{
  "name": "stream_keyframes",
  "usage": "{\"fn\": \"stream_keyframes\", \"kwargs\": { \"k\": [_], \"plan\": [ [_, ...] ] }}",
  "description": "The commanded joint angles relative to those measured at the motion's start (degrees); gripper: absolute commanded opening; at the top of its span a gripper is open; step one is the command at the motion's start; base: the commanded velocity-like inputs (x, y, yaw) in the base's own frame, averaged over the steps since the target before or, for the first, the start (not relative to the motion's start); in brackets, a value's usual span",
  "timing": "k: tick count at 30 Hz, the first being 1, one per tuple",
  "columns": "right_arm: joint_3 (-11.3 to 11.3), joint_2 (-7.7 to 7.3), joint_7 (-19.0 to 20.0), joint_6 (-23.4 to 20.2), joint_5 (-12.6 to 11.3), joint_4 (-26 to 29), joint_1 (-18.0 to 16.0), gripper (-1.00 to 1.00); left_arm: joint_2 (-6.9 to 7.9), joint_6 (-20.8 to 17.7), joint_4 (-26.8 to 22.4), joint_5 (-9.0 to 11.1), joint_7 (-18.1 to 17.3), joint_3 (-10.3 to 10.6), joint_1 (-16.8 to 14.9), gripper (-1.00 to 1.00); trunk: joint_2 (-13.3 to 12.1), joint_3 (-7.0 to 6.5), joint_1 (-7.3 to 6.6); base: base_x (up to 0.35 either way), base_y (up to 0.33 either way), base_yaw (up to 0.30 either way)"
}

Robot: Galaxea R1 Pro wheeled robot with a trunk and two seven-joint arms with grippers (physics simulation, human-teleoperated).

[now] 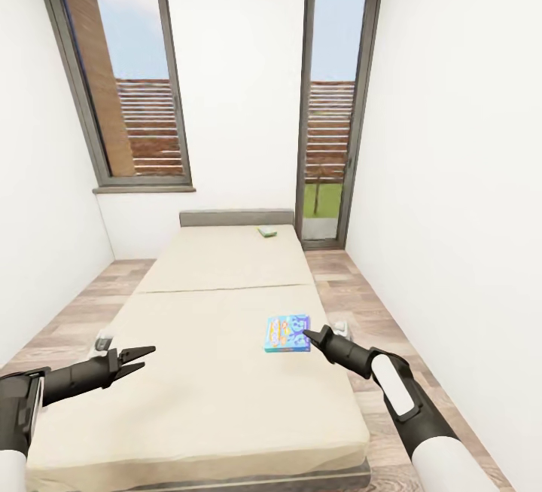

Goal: Put all the toys in the child's room - the three board games (two on the bed and one on the table), the two jigsaw puzzles on the table, and the tennis ball on the table - inside the toy box on the table in the child's room.

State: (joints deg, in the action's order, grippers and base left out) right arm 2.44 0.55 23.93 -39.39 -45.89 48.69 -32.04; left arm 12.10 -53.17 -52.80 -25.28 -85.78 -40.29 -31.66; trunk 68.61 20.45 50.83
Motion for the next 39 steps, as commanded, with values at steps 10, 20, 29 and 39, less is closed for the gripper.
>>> {"fn": "stream_keyframes", "kwargs": {
  "k": [10, 20, 29, 39],
  "plan": [
    [0.33, 0.05, 0.15, -0.17, -0.07, 0.01, -0.04, -1.00, -0.18, -1.26, -0.03, -0.67, -0.27, -0.06, -0.07, 1.00, -3.98, -1.73, -2.20, 0.000, 0.000, 0.000],
    [0.35, 0.09, -0.01, 0.08, -0.01, -0.11, -0.04, -1.00, 0.01, -3.12, -0.04, -0.62, -0.61, 0.17, -0.07, 1.00, -7.99, -3.53, -4.40, 0.000, 0.000, 0.000],
    [0.46, -0.01, -0.09, 0.24, -0.08, -0.12, -0.04, -1.00, -1.41, -5.43, -0.10, -0.17, -0.64, 7.17, -0.07, 1.00, -11.60, -5.14, -6.37, 0.000, 0.000, 0.000],
    [0.38, -0.01, -0.16, 2.96, -0.08, -0.33, -0.04, -1.00, -1.74, -5.54, -0.09, 0.13, -0.40, 10.01, -0.07, 1.00, -15.61, -6.94, -8.57, 0.000, 0.000, 0.000]
  ]
}}
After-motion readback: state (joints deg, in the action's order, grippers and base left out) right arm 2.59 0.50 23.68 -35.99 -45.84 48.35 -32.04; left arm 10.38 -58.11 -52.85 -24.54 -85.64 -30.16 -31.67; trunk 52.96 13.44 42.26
